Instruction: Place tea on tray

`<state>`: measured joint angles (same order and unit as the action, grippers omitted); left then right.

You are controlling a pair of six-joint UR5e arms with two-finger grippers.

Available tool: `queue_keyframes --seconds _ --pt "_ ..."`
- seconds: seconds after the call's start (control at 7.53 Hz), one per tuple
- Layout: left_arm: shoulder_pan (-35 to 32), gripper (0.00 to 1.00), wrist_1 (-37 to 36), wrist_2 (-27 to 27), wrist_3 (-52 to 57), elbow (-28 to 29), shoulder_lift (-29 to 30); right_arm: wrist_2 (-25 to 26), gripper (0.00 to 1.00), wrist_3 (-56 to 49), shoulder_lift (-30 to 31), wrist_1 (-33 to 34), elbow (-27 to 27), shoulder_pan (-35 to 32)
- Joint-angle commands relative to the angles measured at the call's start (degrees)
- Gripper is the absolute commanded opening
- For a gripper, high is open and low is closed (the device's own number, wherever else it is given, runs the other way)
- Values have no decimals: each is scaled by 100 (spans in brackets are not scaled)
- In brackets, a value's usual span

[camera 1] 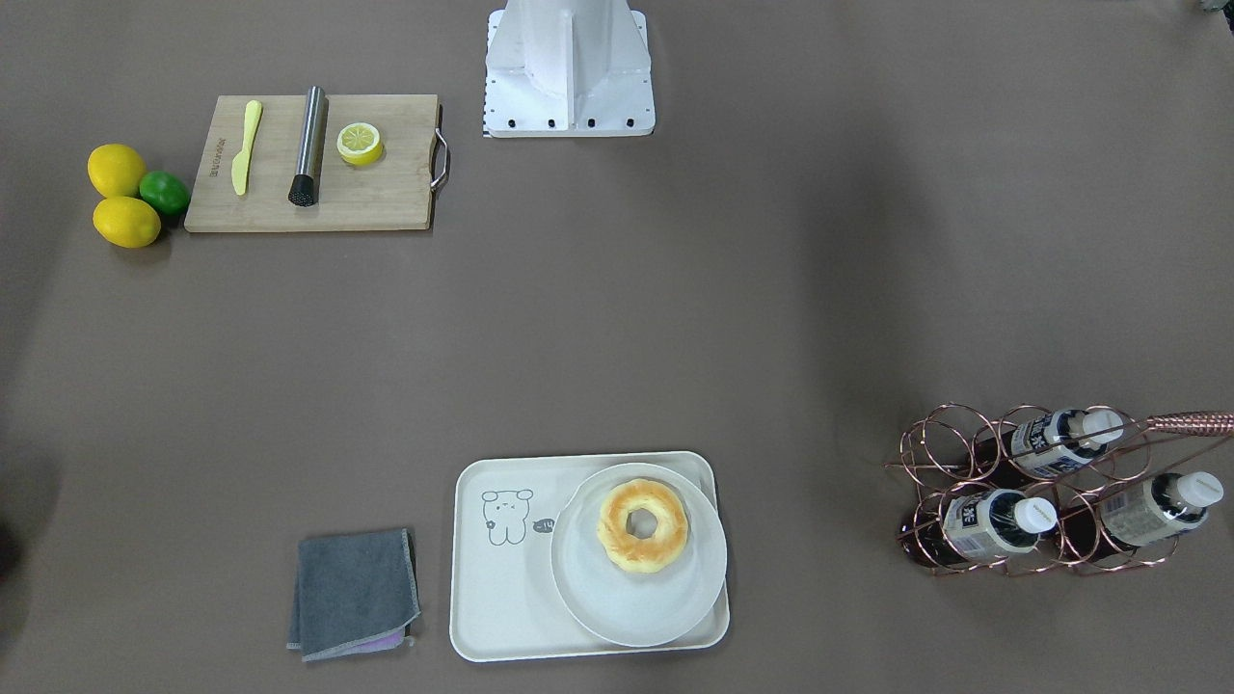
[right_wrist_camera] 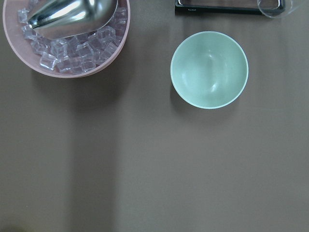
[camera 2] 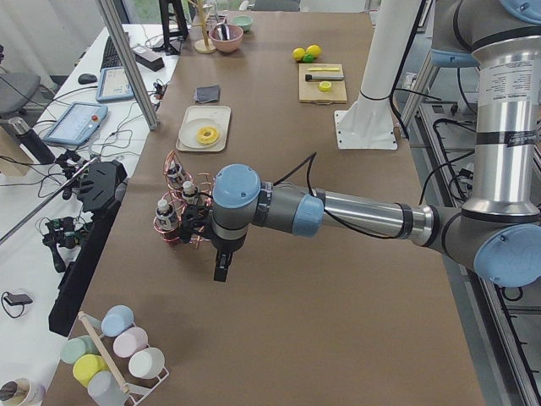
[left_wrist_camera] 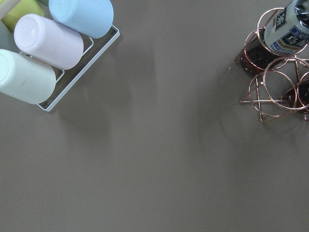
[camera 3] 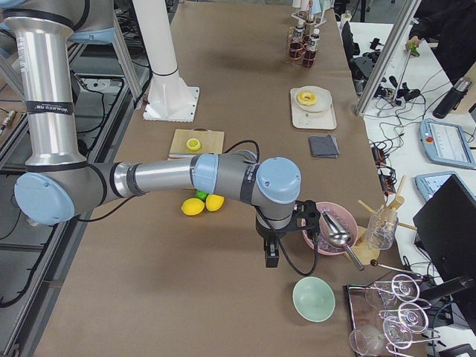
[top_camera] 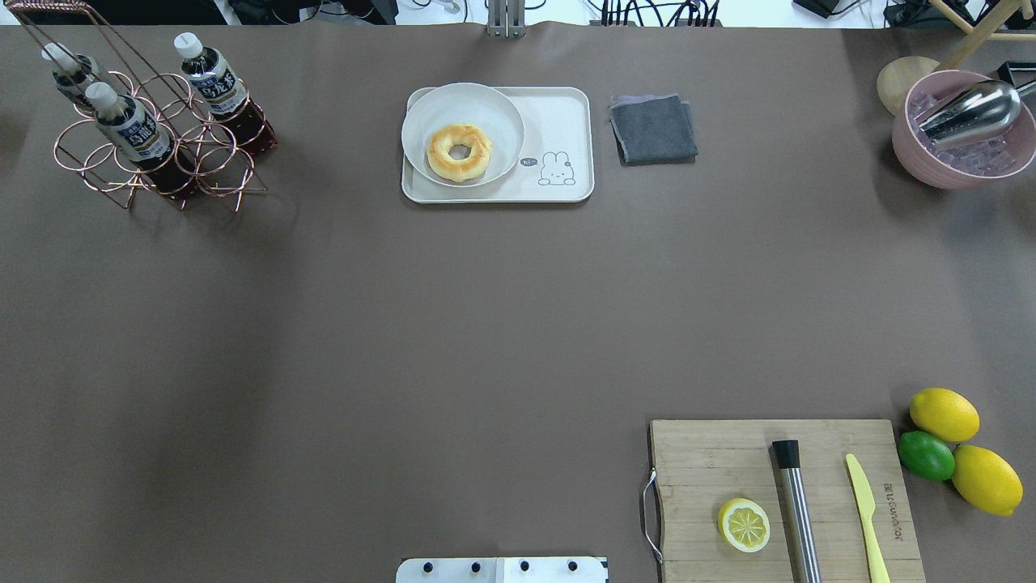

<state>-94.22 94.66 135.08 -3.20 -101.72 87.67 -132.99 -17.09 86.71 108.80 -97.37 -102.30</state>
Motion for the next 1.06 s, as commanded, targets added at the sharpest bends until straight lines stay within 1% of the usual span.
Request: queue_keyframes --seconds 0.0,0.4,0.93 --pt "-26 98 0 -8 4 21 -22 -7 100 12 21 36 -238 -53" --pt "-44 98 0 10 -13 29 -66 1 100 30 -67 1 -98 52" --pt "-44 98 0 10 -22 100 -58 -16 100 38 -32 18 -115 70"
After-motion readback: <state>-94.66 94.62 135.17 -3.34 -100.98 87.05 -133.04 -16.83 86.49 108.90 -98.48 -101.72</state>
